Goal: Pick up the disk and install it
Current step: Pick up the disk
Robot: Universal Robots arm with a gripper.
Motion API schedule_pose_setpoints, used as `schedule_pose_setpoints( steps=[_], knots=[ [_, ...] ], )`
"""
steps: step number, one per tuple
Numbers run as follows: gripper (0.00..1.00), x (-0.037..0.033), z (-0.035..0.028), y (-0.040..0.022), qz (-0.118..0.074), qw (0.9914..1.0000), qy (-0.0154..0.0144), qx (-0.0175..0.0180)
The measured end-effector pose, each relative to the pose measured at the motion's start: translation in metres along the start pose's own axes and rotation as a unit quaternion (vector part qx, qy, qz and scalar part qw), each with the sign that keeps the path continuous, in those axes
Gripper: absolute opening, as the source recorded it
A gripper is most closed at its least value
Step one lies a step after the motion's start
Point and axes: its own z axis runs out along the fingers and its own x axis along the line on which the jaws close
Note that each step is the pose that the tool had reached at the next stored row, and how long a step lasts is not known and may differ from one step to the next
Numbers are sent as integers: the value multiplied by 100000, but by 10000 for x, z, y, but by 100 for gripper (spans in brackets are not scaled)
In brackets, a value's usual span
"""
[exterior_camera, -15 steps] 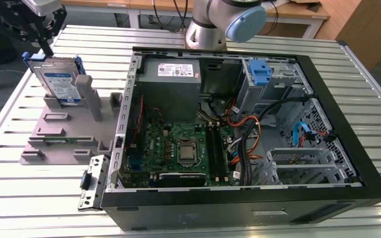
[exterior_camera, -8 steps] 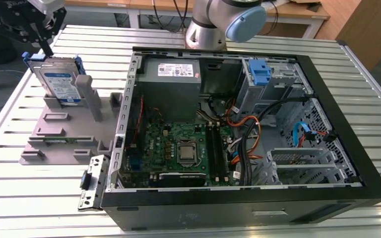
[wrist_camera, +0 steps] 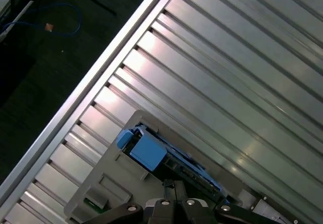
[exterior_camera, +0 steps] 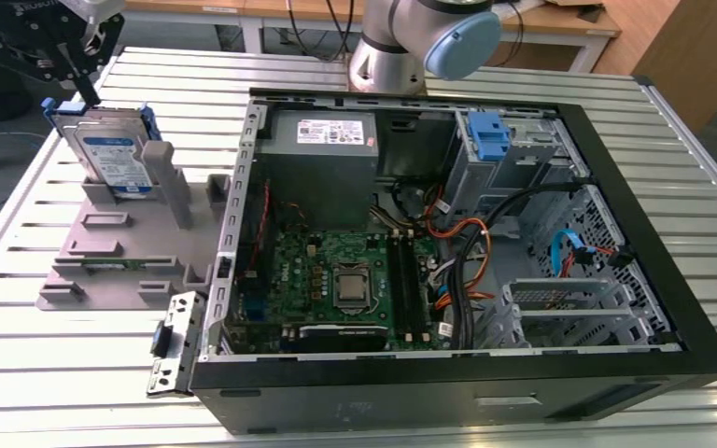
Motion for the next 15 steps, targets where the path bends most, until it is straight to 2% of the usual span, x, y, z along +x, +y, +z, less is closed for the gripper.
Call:
schedule_pose_setpoints(
  steps=[4,7,9,12,15],
  knots=[
    [11,0,0,0,-72,100000,2,-3],
    [11,0,1,0,-1978,99980,79,-49],
    [11,0,2,0,-3853,99926,161,-97],
    [11,0,2,0,-6410,99794,279,-162],
    [11,0,2,0,-6651,99778,287,-170]
  ],
)
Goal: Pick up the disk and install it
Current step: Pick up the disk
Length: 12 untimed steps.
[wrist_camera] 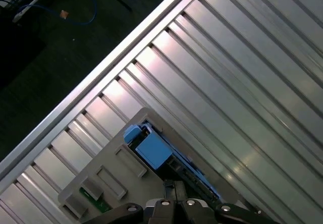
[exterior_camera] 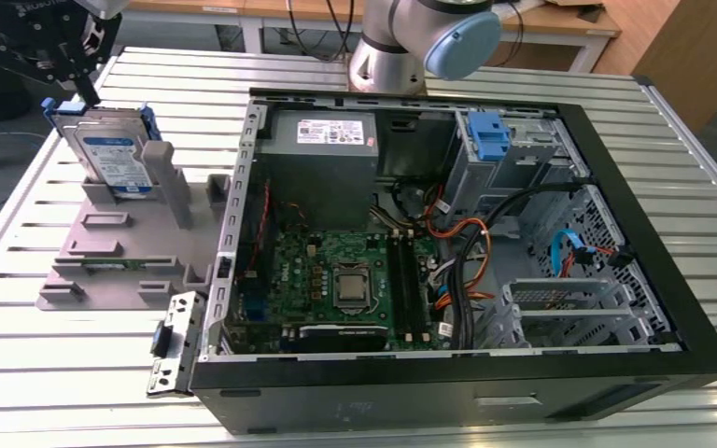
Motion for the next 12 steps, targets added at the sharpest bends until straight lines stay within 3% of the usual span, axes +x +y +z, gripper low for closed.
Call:
schedule_pose_setpoints(
  steps=[12],
  knots=[
    [11,0,0,0,-40,100000,2,0]
  ],
)
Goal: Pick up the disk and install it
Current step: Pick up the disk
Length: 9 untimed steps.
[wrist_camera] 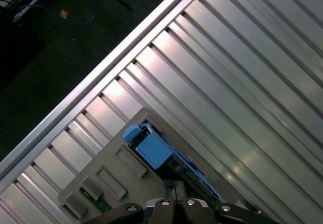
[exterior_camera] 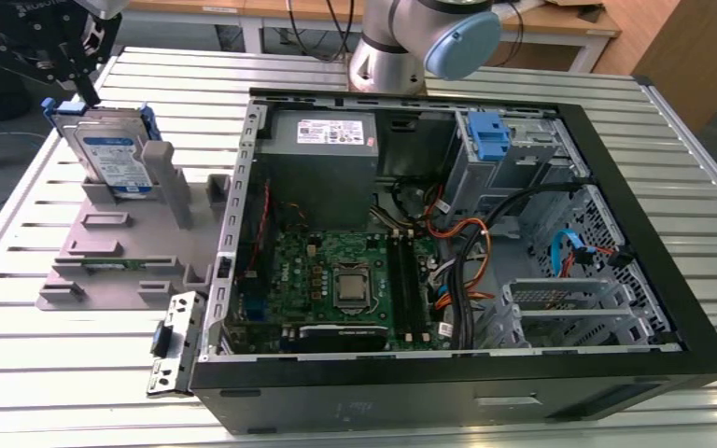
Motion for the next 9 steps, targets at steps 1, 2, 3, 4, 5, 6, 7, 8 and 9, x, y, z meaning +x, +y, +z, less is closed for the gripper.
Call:
schedule_pose_setpoints(
  steps=[1,2,3,4,5,6,7,8,9],
  knots=[
    [11,0,0,0,-247,100000,16,-5],
    [11,0,1,0,-796,99997,28,-18],
    [11,0,2,0,-1622,99987,63,-38],
    [11,0,2,0,-2517,99968,105,-61],
    [11,0,3,0,-3494,99939,155,-88],
    [11,0,4,0,-4399,99903,190,-110],
    [11,0,5,0,-5291,99860,230,-134],
    [11,0,6,0,-6191,99808,268,-155],
    [11,0,6,0,-7085,99748,308,-179]
  ],
)
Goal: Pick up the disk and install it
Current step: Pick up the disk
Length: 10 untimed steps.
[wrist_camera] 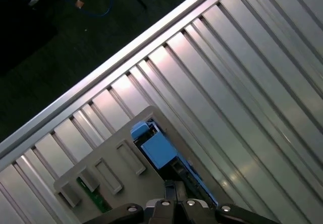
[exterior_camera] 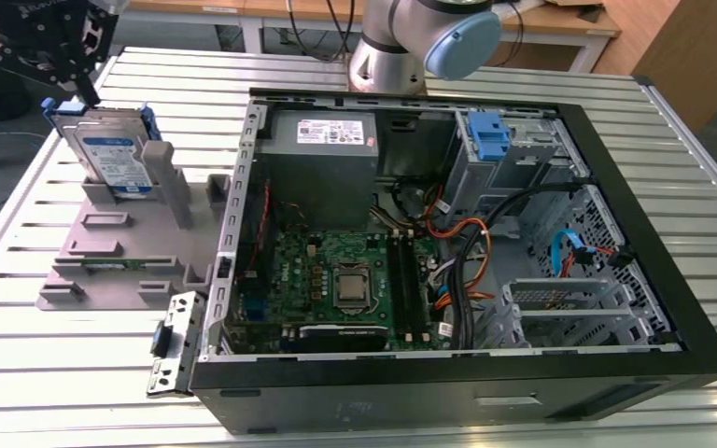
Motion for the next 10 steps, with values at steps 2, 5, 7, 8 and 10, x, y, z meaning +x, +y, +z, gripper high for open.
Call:
schedule_pose_setpoints(
  steps=[2,5,7,8,10],
  knots=[
    [11,0,2,0,-1793,99984,78,-46],
    [11,0,1,0,-2821,99960,128,-74],
    [11,0,2,0,-2830,99960,124,-73],
    [11,0,2,0,-2831,99960,126,-74],
    [11,0,2,0,-2834,99960,124,-73]
  ],
)
